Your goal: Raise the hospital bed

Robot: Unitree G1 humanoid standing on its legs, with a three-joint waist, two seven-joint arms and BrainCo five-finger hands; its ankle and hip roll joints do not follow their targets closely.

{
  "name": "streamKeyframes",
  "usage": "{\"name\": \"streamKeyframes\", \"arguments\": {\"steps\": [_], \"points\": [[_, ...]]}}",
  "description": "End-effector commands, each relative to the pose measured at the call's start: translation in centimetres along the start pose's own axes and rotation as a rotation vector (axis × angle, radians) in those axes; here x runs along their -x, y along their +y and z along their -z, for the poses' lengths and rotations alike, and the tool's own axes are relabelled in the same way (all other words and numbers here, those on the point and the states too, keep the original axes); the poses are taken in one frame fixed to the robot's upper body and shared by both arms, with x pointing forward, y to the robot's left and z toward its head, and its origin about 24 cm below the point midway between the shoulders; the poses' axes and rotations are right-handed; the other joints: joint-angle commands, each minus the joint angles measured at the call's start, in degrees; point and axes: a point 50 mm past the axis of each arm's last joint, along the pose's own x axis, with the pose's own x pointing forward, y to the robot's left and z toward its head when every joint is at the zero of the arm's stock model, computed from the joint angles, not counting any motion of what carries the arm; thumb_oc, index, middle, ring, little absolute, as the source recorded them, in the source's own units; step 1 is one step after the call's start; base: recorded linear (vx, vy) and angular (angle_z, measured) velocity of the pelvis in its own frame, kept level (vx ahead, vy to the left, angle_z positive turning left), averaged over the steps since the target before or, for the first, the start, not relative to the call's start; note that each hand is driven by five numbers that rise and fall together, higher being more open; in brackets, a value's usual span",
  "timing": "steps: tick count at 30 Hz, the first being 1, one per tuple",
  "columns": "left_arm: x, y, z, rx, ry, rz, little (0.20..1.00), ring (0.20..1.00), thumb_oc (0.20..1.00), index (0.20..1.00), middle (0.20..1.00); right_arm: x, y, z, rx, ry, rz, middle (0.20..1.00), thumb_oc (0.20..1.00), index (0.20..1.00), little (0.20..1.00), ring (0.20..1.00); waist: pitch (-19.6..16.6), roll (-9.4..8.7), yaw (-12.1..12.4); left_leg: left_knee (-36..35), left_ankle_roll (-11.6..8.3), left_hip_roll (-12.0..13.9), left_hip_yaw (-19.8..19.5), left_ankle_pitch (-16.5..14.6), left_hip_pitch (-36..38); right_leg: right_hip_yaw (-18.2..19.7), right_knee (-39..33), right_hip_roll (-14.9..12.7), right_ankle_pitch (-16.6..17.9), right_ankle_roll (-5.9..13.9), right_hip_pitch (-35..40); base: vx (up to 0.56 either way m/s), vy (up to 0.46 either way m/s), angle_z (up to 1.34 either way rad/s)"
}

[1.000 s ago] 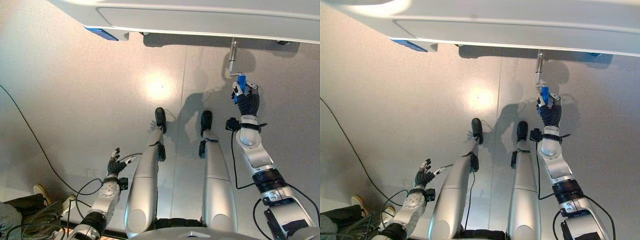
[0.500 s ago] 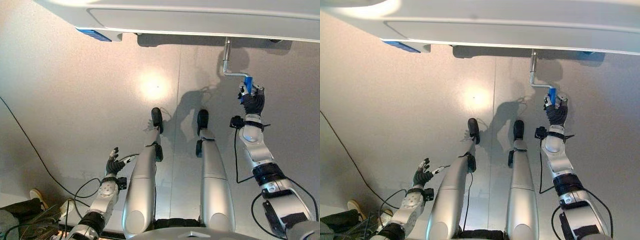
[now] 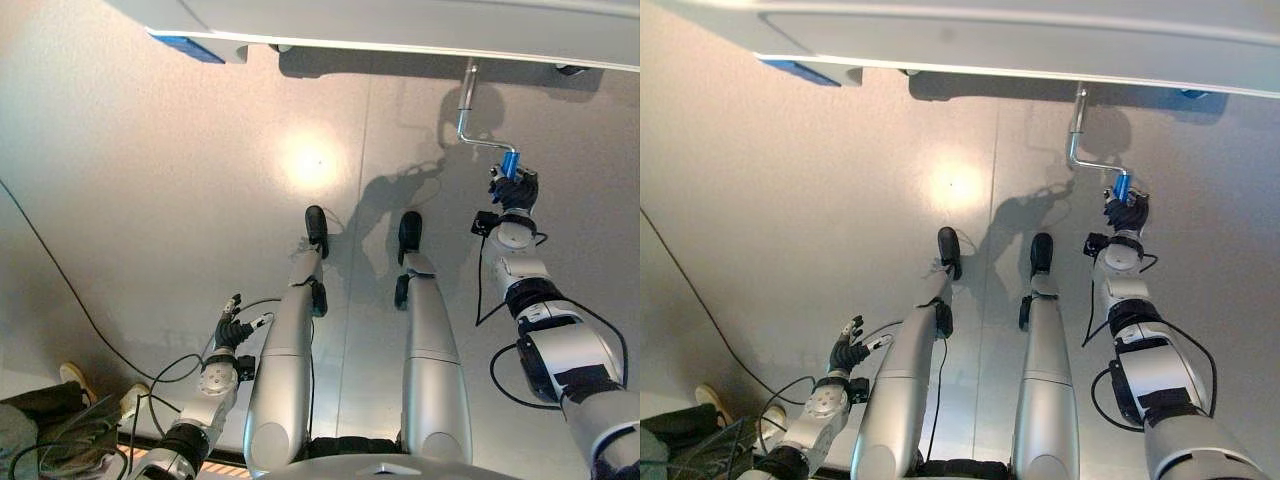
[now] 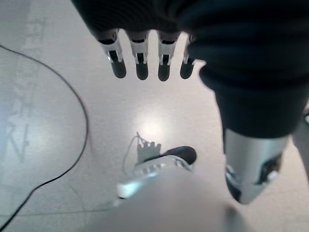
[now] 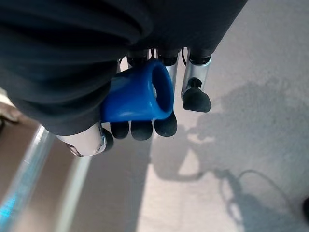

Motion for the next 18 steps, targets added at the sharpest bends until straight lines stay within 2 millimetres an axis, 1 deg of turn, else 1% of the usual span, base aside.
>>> {"name": "streamKeyframes", "arguments": {"steps": [1, 2, 3, 4, 5, 6, 8, 9, 10, 11, 12, 13, 15, 16, 17, 18], "points": [[1.2, -1.3, 1.4, 0.036, 0.038, 0.025, 1.0, 1.0, 1.0, 1.0, 1.0, -1.1, -11.3, 2.6, 0.263, 0.149, 0.291, 0.2, 0.2, 0.2, 0.2, 0.2, -1.0, 6.48, -0.22, 8.55, -4.25, 1.4, -4.1, -3.65, -3.29, -1.67, -1.39, 1.54, 4.81, 2.06, -1.61, 0.0, -0.023, 0.08], [1.3, -1.5, 1.0, 0.031, 0.016, 0.043, 1.0, 1.0, 1.0, 1.0, 1.0, -1.1, -11.1, 2.6, 0.355, 0.145, 0.264, 0.2, 0.2, 0.2, 0.2, 0.2, -1.0, 6.75, 0.36, 9.03, -4.22, 1.33, -4.37, -3.58, -4.47, -1.92, -0.85, 1.26, 4.71, 2.11, -2.53, 0.0, -0.025, 0.1], [1.3, -1.5, 0.9, 0.031, 0.016, 0.043, 1.0, 1.0, 1.0, 1.0, 1.0, -1.1, -11.1, 2.6, 0.355, 0.145, 0.264, 0.2, 0.2, 0.2, 0.2, 0.2, -1.0, 6.78, 0.34, 9.08, -4.22, 1.33, -4.4, -3.6, -4.52, -1.95, -0.82, 1.26, 4.7, 2.11, -2.56, 0.0, -0.05, 0.17], [1.2, -2.1, 0.5, 0.026, -0.006, 0.076, 1.0, 1.0, 1.0, 1.0, 1.0, -1.0, -11.3, 3.4, 0.427, 0.188, 0.245, 0.2, 0.2, 0.2, 0.2, 0.2, -1.0, 7.48, 1.31, 9.99, -4.15, 1.0, -4.99, -3.66, -6.01, -2.45, 0.35, 0.79, 4.28, 2.16, -3.59, 0.0, -0.038, 0.19], [1.2, -2.1, 0.5, 0.026, -0.006, 0.076, 1.0, 1.0, 1.0, 1.0, 1.0, -1.0, -11.3, 3.4, 0.427, 0.187, 0.245, 0.2, 0.2, 0.2, 0.2, 0.2, -1.0, 7.52, 1.29, 10.06, -4.15, 1.0, -5.03, -3.69, -6.07, -2.49, 0.38, 0.79, 4.27, 2.16, -3.63, 0.01, -0.022, 0.26], [1.2, -2.0, 0.0, 0.021, -0.026, 0.081, 1.0, 1.0, 1.0, 1.0, 1.0, -1.0, -9.9, 3.2, 0.423, 0.165, 0.205, 0.2, 0.2, 0.2, 0.2, 0.2, -1.0, 7.64, 1.67, 10.97, -4.07, 0.86, -5.25, -3.8, -7.44, -2.68, 1.47, 0.59, 4.05, 2.13, -5.04, 0.01, 0.016, 0.19], [1.2, -2.0, 0.0, 0.021, -0.026, 0.08, 1.0, 1.0, 1.0, 1.0, 1.0, -1.0, -9.9, 3.2, 0.423, 0.165, 0.205, 0.2, 0.2, 0.2, 0.2, 0.2, -1.0, 7.63, 1.67, 11.04, -4.07, 0.86, -5.25, -3.82, -7.5, -2.68, 1.52, 0.58, 4.03, 2.12, -5.09, 0.01, 0.0, 0.14], [1.0, -2.3, -0.2, 0.016, -0.033, 0.094, 1.0, 1.0, 1.0, 1.0, 1.0, -1.0, -8.9, 3.3, 0.414, 0.175, 0.181, 0.2, 0.2, 0.2, 0.2, 0.2, -1.0, 8.07, 2.41, 11.78, -3.96, 0.55, -5.71, -4.11, -8.71, -3.02, 2.4, 0.21, 3.67, 2.2, -6.07, 0.01, -0.001, 0.1], [1.0, -2.5, -0.5, 0.022, -0.042, 0.1, 1.0, 1.0, 1.0, 1.0, 1.0, -1.1, -7.5, 2.9, 0.395, 0.162, 0.146, 0.2, 0.2, 0.2, 0.2, 0.2, -1.0, 8.36, 3.12, 12.66, -3.9, 0.24, -5.86, -4.25, -10.2, -3.37, 3.26, -0.17, 3.38, 2.18, -7.11, 0.01, -0.001, 0.13], [1.0, -2.5, -0.5, 0.023, -0.043, 0.1, 1.0, 1.0, 1.0, 1.0, 1.0, -1.1, -7.5, 2.8, 0.395, 0.162, 0.146, 0.2, 0.2, 0.2, 0.2, 0.2, -1.0, 8.38, 3.09, 12.73, -3.9, 0.23, -5.88, -4.27, -10.28, -3.4, 3.32, -0.18, 3.35, 2.17, -7.17, 0.02, 0.032, 0.13], [0.9, -2.6, -0.6, 0.029, -0.04, 0.099, 1.0, 1.0, 1.0, 1.0, 1.0, -1.2, -6.0, 2.2, 0.366, 0.147, 0.118, 0.2, 0.2, 0.2, 0.2, 0.2, -1.0, 8.82, 3.78, 13.62, -3.95, -0.03, -6.14, -4.42, -11.53, -3.56, 4.34, -0.6, 3.11, 2.2, -8.12, 0.01, 0.017, 0.19], [0.9, -2.6, -0.6, 0.029, -0.04, 0.099, 1.0, 1.0, 1.0, 1.0, 1.0, -1.2, -6.0, 2.2, 0.366, 0.146, 0.118, 0.2, 0.2, 0.2, 0.2, 0.2, -1.0, 8.83, 3.76, 13.69, -3.95, -0.04, -6.16, -4.44, -11.61, -3.59, 4.39, -0.62, 3.08, 2.2, -8.17, 0.02, 0.037, 0.19], [0.6, -2.5, -1.0, 0.033, -0.048, 0.092, 1.0, 1.0, 1.0, 1.0, 1.0, -1.4, -4.3, 1.2, 0.343, 0.119, 0.075, 0.2, 0.2, 0.2, 0.2, 0.2, -1.0, 9.2, 4.58, 14.55, -3.97, -0.52, -6.59, -4.51, -12.88, -3.79, 5.79, -1.14, 2.65, 2.22, -9.08, 0.01, 0.019, 0.09], [0.6, -2.5, -1.0, 0.033, -0.048, 0.092, 1.0, 1.0, 1.0, 1.0, 1.0, -1.4, -4.2, 1.2, 0.343, 0.119, 0.075, 0.2, 0.2, 0.2, 0.2, 0.2, -1.0, 9.22, 4.55, 14.58, -3.97, -0.53, -6.61, -4.52, -12.93, -3.82, 5.82, -1.15, 2.64, 2.22, -9.11, 0.01, 0.008, 0.11], [0.4, -2.5, -1.3, 0.041, -0.057, 0.087, 1.0, 1.0, 1.0, 1.0, 1.0, -1.5, -3.2, 0.5, 0.308, 0.105, 0.055, 0.2, 0.2, 0.2, 0.2, 0.2, -1.0, 9.62, 5.22, 15.08, -3.95, -1.05, -6.93, -4.53, -13.61, -4.01, 6.63, -1.53, 2.23, 2.24, -9.52, 0.01, 0.01, 0.14], [0.4, -2.5, -1.3, 0.041, -0.057, 0.087, 1.0, 1.0, 1.0, 1.0, 1.0, -1.5, -3.1, 0.5, 0.307, 0.104, 0.055, 0.2, 0.2, 0.2, 0.2, 0.2, -1.0, 9.65, 5.2, 15.13, -3.95, -1.07, -6.97, -4.55, -13.65, -4.05, 6.66, -1.54, 2.21, 2.24, -9.54, 0.02, 0.013, 0.21]]}}
